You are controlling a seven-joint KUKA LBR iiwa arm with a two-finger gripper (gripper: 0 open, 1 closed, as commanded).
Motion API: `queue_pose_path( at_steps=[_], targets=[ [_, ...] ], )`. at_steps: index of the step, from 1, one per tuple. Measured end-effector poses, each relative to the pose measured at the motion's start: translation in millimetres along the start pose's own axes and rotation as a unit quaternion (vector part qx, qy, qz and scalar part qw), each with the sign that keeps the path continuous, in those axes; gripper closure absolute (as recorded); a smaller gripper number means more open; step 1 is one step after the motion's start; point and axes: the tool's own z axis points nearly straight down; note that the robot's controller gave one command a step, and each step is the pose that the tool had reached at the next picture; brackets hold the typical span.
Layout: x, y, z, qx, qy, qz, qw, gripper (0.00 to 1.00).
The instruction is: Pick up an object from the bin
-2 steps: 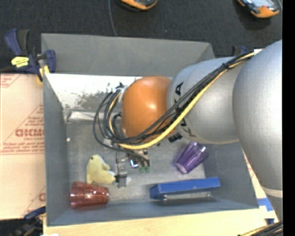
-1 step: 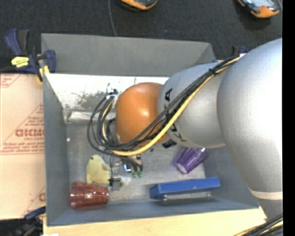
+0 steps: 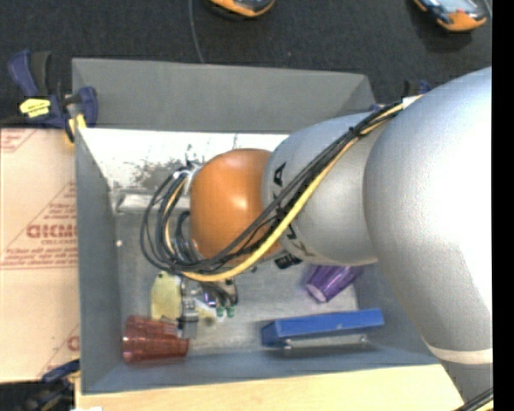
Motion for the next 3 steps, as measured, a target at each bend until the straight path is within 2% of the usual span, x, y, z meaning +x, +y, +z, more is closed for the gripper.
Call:
queue_pose_path(
  at_steps=[1, 2, 3],
  targets=[
    [5.0, 19, 40, 0.002, -0.0018, -0.071, 0.9974, 0.00],
    [-12.7, -12, 54, -0.001, -0.0020, -0.077, 0.9970, 0.00],
    [-5.9, 11, 6, 0.001, 0.0004, -0.094, 0.9956, 0.00]
  ],
)
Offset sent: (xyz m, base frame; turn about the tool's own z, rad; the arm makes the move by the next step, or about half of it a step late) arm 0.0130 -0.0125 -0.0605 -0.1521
